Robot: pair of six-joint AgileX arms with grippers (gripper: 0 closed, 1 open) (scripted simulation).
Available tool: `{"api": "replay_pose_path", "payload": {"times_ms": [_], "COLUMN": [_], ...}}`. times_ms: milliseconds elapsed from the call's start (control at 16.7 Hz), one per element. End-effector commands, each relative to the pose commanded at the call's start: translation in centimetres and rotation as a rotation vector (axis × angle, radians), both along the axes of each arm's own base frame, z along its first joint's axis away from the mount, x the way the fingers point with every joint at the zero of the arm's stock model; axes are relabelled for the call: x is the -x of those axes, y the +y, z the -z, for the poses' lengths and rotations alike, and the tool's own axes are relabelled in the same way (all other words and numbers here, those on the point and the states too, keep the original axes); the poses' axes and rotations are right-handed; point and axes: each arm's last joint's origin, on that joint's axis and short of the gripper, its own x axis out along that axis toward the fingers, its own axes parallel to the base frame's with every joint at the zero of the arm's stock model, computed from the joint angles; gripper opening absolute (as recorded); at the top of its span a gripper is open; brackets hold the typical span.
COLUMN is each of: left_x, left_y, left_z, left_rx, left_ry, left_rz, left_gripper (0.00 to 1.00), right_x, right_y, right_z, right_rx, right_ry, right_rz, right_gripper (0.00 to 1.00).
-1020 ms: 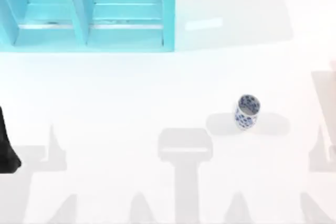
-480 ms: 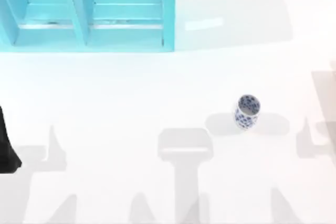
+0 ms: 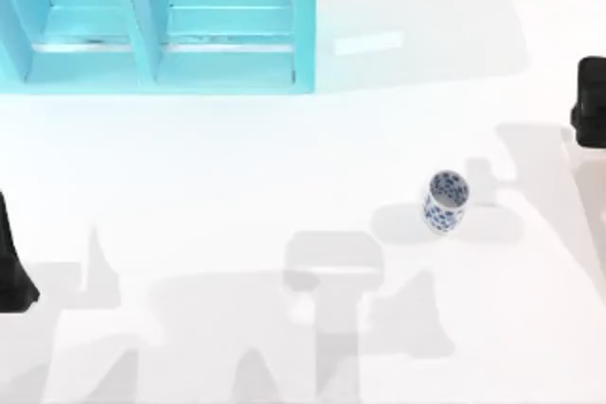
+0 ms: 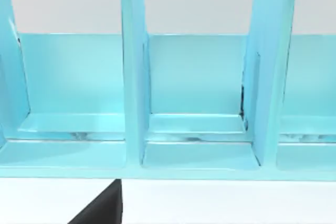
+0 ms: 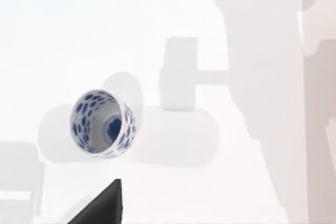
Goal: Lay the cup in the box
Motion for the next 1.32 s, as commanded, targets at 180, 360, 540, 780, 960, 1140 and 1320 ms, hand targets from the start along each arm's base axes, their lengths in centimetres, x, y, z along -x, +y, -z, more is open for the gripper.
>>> {"api": "replay_pose_path", "payload": {"times_ms": [180,360,540,780,960,1140,1320], "left_x": [0.0,0.0,0.0,0.0,0.0,0.0,0.0], "left_y": [0.0,0.0,0.0,0.0,0.0,0.0,0.0], "left_z": [0.0,0.0,0.0,0.0,0.0,0.0,0.0], "left_rx": [0.0,0.0,0.0,0.0,0.0,0.0,0.0], "left_ry": [0.0,0.0,0.0,0.0,0.0,0.0,0.0], "left_rz": [0.0,0.0,0.0,0.0,0.0,0.0,0.0], "left_gripper": [1.0,1.0,1.0,1.0,1.0,1.0,1.0], "right_x": [-4.7,-8.5,-11.3,-12.9,-13.1,-13.1,-13.2], "right_y": [3.0,6.1,8.7,10.7,10.8,10.6,10.7], "right_z": [0.5,1.9,3.7,5.2,5.3,5.3,6.5], "right_rx": [0.035,0.076,0.115,0.143,0.146,0.143,0.147], "right_ry": [0.225,0.399,0.526,0.606,0.612,0.61,0.615], "right_rz": [-0.005,-0.003,0.001,0.004,0.005,0.009,0.005], "right_gripper": [1.0,1.0,1.0,1.0,1.0,1.0,1.0]}}
